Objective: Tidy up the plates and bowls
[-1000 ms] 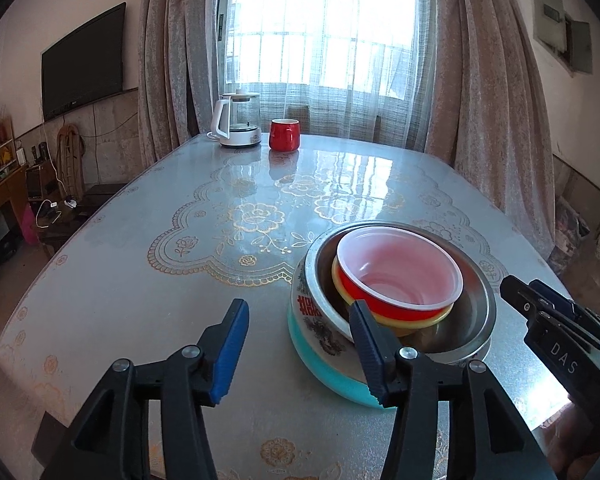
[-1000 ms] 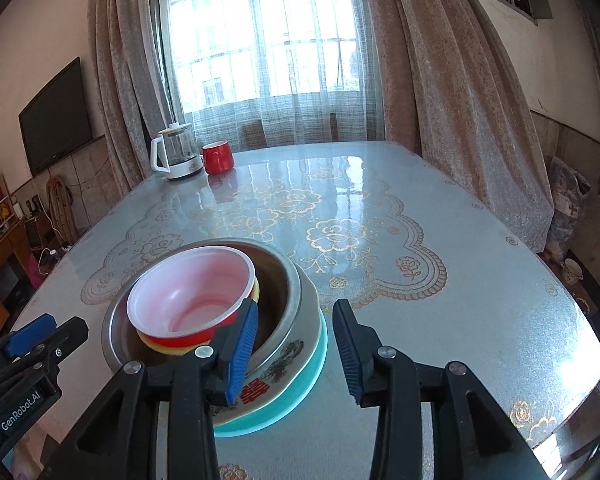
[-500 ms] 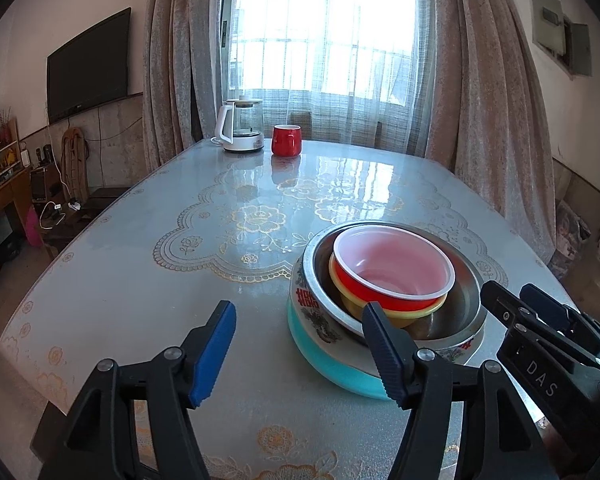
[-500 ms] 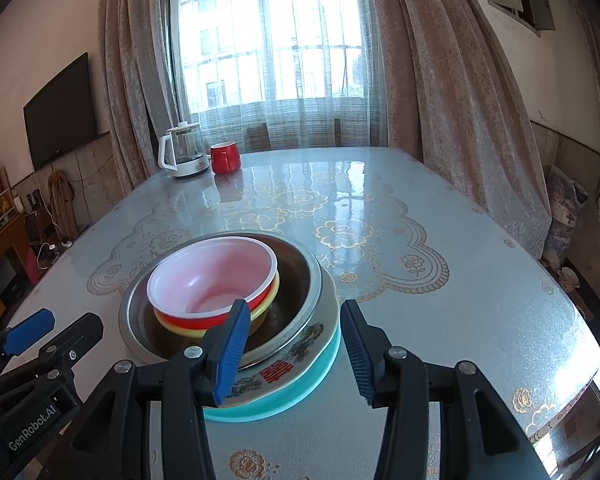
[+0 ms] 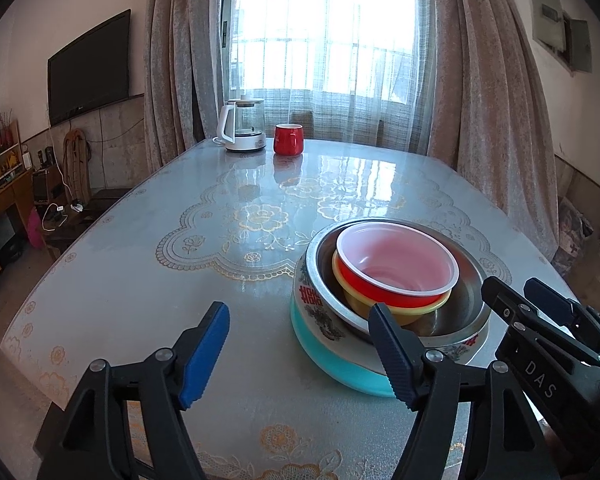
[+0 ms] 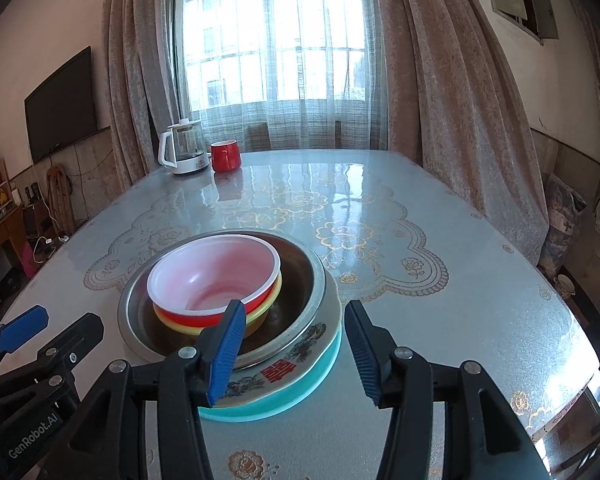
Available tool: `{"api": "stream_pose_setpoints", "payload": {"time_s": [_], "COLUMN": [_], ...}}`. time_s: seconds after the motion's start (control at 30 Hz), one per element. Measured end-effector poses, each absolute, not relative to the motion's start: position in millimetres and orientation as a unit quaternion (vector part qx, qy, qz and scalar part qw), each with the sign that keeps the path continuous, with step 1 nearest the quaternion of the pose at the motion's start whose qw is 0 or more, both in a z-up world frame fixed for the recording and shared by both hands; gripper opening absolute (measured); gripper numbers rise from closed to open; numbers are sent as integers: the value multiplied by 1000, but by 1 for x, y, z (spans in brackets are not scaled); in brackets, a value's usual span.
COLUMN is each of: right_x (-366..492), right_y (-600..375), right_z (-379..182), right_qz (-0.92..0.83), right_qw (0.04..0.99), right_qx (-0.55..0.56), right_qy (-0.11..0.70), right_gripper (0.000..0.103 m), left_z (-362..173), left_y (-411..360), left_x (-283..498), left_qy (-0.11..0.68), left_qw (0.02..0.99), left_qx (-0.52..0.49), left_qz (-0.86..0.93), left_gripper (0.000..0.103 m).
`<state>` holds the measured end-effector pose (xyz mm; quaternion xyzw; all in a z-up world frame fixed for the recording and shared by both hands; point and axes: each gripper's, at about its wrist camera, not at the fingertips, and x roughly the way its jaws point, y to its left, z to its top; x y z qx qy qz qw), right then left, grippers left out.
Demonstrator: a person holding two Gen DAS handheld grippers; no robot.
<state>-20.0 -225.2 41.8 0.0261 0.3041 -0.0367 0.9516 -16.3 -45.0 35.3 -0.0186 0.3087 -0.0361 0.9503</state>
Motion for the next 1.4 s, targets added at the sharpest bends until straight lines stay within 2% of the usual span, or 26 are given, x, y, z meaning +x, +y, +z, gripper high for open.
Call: {"api": "stream_pose_setpoints", "payload": {"time_s": [1.4], "right_x": [-13], "right_y": [-220], "right_z": [40], "right_qz": [-33], "right_qw": [953], "right_qx": [20], "right_qy": [302], "right_gripper": [53], "left_z": [33], "left_y": [-47], "left_x": [-11], "left_qy": [314], "left_qw": [949], "left_qx": [-13], "left_qz": [-39], "left_gripper": [75]}}
